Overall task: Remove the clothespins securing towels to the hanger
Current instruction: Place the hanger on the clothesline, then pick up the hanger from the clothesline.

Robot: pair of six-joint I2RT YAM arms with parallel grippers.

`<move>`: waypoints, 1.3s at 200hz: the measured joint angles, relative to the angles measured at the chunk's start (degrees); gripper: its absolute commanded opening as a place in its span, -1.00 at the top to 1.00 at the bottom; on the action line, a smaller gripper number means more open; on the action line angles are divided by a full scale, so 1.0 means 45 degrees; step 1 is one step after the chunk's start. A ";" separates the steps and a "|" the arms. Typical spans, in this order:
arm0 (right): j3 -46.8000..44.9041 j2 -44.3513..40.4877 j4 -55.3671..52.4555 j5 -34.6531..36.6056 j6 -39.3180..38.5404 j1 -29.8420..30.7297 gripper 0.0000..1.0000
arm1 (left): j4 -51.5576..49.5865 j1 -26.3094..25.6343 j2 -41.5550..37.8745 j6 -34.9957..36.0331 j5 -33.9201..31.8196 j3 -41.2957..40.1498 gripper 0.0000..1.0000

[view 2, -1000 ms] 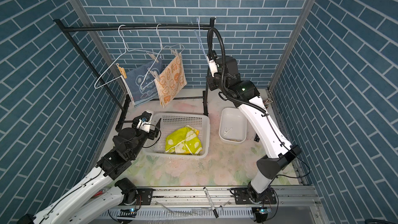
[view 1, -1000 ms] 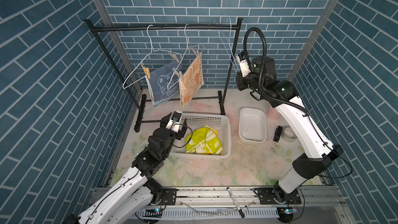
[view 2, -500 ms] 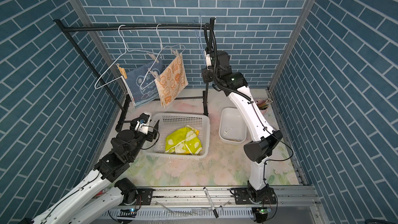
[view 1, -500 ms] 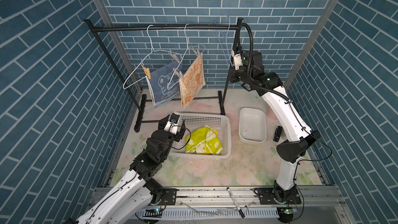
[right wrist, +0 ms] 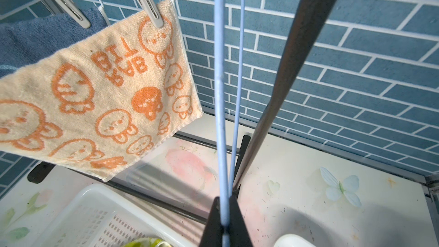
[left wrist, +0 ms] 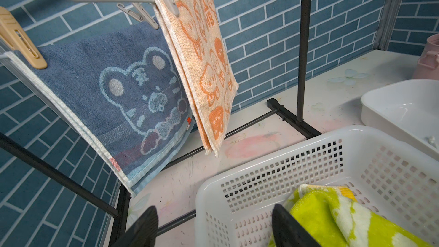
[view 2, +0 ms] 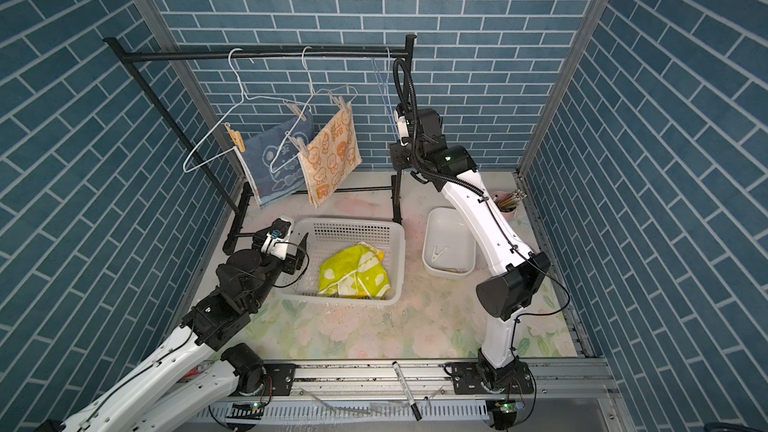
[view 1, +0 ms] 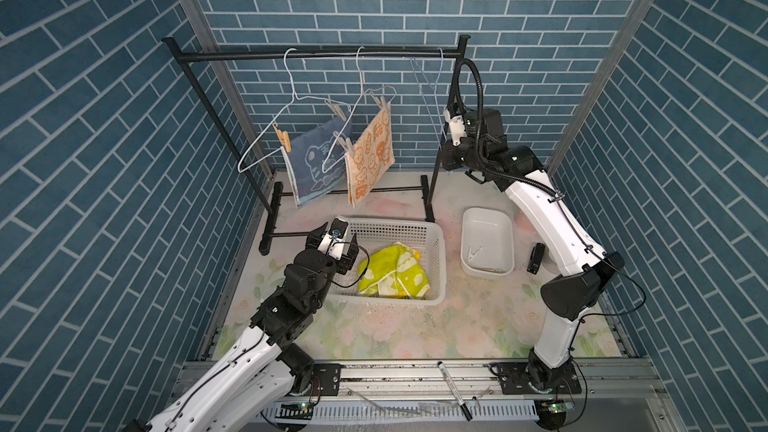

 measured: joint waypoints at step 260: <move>-1.0958 -0.9238 0.1972 0.2016 -0.0656 -0.0024 -0.42 | -0.7106 0.5790 0.9908 -0.5309 1.0234 1.7073 -0.54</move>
